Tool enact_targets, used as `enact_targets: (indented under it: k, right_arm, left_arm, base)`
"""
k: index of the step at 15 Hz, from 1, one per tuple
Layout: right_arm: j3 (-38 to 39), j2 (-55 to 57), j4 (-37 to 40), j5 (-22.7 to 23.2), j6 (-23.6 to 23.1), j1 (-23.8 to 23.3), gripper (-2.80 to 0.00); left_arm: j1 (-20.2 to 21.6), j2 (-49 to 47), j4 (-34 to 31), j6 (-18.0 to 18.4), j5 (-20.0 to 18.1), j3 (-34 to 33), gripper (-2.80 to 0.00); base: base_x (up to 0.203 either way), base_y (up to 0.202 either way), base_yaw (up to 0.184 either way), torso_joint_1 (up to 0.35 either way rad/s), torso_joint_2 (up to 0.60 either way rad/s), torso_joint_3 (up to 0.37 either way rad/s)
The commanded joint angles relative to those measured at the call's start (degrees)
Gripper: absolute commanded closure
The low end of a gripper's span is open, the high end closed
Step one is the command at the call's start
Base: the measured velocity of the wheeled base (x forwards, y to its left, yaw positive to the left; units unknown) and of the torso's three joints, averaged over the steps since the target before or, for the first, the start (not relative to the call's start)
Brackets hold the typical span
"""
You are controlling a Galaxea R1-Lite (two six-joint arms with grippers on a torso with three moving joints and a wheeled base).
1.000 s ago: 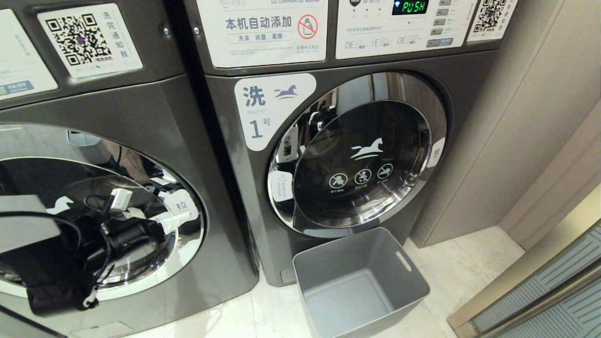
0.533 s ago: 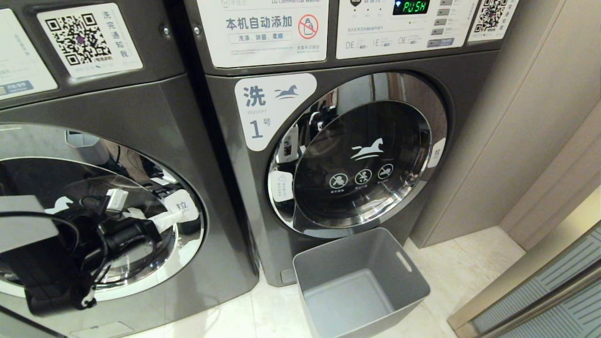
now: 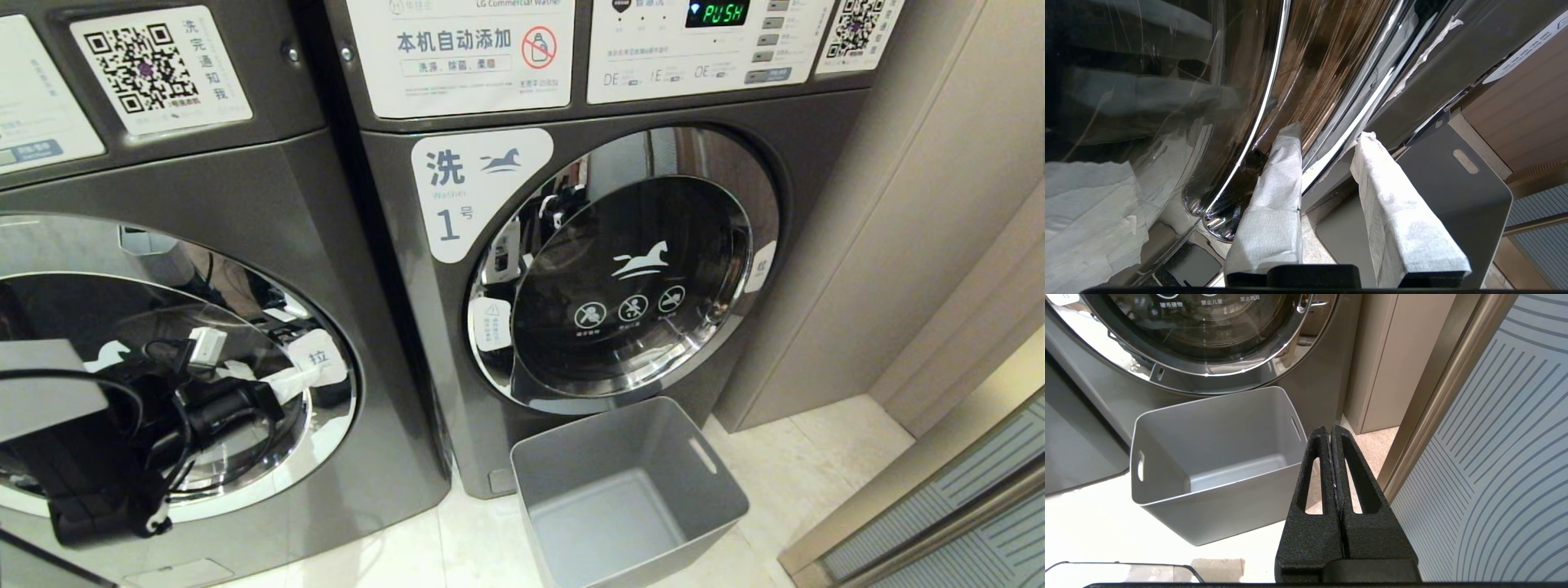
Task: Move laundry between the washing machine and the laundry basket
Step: Open the lid of the washing machine
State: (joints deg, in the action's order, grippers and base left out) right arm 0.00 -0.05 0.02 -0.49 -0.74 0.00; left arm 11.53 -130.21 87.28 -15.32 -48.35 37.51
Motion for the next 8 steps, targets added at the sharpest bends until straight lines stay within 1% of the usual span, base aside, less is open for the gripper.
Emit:
enact_targets:
  k: [1, 8]
  right_arm:
    - [0.0, 0.05, 0.03, -0.04, -0.05, 0.0, 0.0]
    - [0.0, 0.05, 0.01, -0.04, -0.05, 0.0, 0.0]
  left_arm:
    - [-0.28, -0.05, 0.38, -0.15, -0.7, -0.2, 0.0]
    - [-1.11, 0.39, 0.38, -0.23, -2.67, -1.04, 0.0]
  base:
    - [0.0, 0.0, 0.0, 0.0, 0.0, 0.0]
    - [0.0, 0.0, 0.0, 0.0, 0.0, 0.0]
